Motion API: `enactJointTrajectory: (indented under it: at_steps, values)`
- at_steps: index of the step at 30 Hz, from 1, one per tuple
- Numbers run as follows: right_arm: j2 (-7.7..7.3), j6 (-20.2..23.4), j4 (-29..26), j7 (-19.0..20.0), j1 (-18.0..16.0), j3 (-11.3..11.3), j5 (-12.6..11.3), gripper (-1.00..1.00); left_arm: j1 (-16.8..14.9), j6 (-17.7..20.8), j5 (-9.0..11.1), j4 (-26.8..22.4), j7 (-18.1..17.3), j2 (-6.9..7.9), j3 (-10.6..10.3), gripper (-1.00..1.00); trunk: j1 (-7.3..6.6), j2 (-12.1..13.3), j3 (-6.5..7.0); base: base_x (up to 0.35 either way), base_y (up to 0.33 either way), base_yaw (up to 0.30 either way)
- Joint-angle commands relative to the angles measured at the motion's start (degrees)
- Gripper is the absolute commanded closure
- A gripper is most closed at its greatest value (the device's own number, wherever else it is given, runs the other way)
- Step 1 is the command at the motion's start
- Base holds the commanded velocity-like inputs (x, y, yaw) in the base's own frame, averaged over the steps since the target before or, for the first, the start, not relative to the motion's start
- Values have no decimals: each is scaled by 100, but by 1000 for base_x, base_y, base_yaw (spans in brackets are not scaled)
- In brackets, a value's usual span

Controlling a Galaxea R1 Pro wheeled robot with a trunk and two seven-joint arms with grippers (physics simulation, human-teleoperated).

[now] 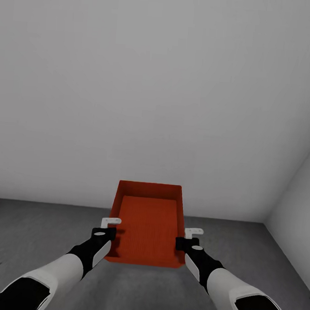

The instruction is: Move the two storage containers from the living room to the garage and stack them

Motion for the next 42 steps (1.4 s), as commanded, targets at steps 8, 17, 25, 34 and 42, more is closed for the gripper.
enactJointTrajectory:
  at_steps: [8,17,25,34,42]
  values:
    - [20,-4,15,-36,-2,-20,-115,100,-5,25,-106,-175,73,-2,94,100,133,-248,-189,0,0,0]
    - [20,-4,15,-36,-2,-20,-115,100,-6,26,-106,-175,71,-2,94,100,133,-248,-272,0,0,0]
    - [20,-4,15,-36,-2,-20,-115,100,-3,26,-106,-174,72,-2,94,100,133,-248,-346,0,0,0]
    - [24,-4,15,-44,-2,-20,-115,100,-6,26,-106,-170,73,-2,94,100,133,-248,-428,0,0,0]
    - [25,-4,15,-45,-2,-20,-115,100,-5,24,-106,-167,73,-2,94,100,133,-248,-502,0,0,0]
